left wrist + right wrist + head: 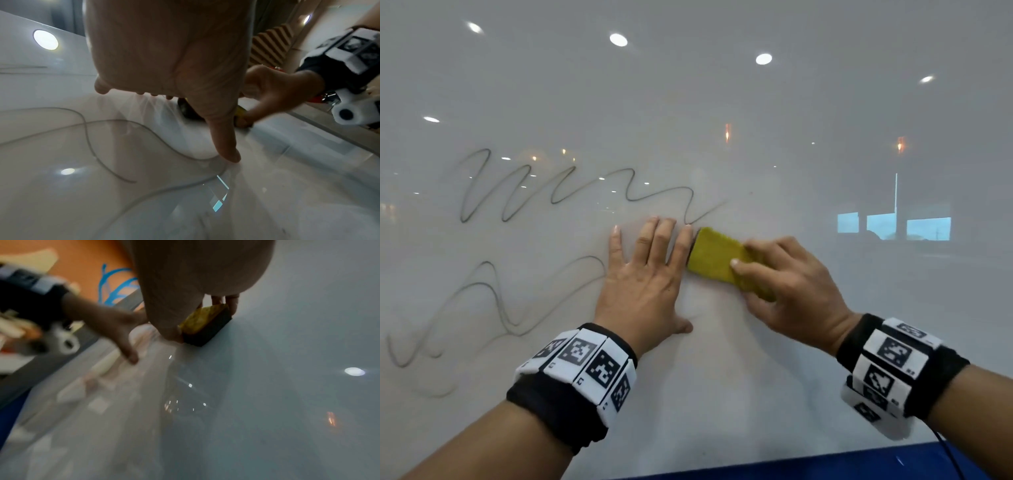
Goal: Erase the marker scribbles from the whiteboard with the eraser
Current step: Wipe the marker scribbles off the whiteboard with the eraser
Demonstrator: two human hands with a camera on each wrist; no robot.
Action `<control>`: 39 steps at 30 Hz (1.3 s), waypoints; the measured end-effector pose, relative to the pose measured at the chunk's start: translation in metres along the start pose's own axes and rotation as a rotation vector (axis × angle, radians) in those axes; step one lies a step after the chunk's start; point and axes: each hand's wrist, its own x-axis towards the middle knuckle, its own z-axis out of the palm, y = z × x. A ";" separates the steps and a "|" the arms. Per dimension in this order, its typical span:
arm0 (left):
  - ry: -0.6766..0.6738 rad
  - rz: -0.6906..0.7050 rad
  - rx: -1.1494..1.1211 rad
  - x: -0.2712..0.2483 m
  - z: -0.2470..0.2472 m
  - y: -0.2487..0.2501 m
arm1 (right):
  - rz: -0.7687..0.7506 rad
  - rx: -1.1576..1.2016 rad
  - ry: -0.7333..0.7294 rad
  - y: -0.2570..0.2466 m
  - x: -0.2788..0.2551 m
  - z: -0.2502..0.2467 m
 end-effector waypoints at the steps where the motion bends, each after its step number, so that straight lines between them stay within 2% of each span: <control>1: 0.016 0.013 -0.006 0.000 0.001 -0.001 | -0.080 -0.006 -0.061 -0.002 -0.004 -0.001; 3: 0.027 0.018 -0.015 -0.001 0.003 -0.002 | -0.130 -0.044 -0.109 0.010 0.006 -0.010; 6: -0.019 0.024 -0.025 0.000 0.000 -0.006 | 0.099 -0.079 0.013 0.036 0.043 -0.023; 9: 0.030 0.027 -0.026 0.003 0.000 -0.011 | 0.261 -0.054 0.081 0.034 0.059 -0.020; 11: 0.035 0.026 -0.039 0.004 0.003 -0.015 | 0.214 -0.056 0.088 0.014 0.046 -0.010; 14: 0.010 0.057 -0.069 0.004 0.006 -0.021 | 0.081 -0.013 -0.011 -0.014 0.022 0.002; 17: -0.005 0.059 -0.091 0.003 0.009 -0.023 | -0.051 -0.025 -0.091 0.001 0.029 -0.004; 19: -0.028 0.043 -0.072 0.003 0.005 -0.021 | -0.018 -0.056 -0.033 0.020 0.048 -0.009; 21: -0.028 0.028 -0.073 0.001 0.003 -0.017 | 0.104 -0.053 0.061 0.031 0.064 -0.011; 23: -0.010 0.021 -0.054 0.000 0.003 -0.015 | 0.181 -0.043 0.110 0.024 0.065 -0.005; 24: -0.004 0.019 -0.051 0.000 0.004 -0.016 | 0.173 -0.038 0.117 0.016 0.058 0.000; 27: 0.025 0.019 -0.032 -0.002 0.004 -0.024 | 0.002 -0.008 0.028 -0.009 0.032 0.011; 30: -0.033 0.012 0.005 -0.004 -0.002 -0.027 | -0.144 -0.002 -0.069 -0.001 0.036 0.002; 35: -0.087 -0.050 0.026 -0.005 -0.005 -0.021 | 0.045 -0.006 0.022 0.028 0.090 -0.014; 39: -0.095 -0.069 0.046 -0.005 -0.004 -0.018 | 0.052 0.026 0.027 0.019 0.073 -0.001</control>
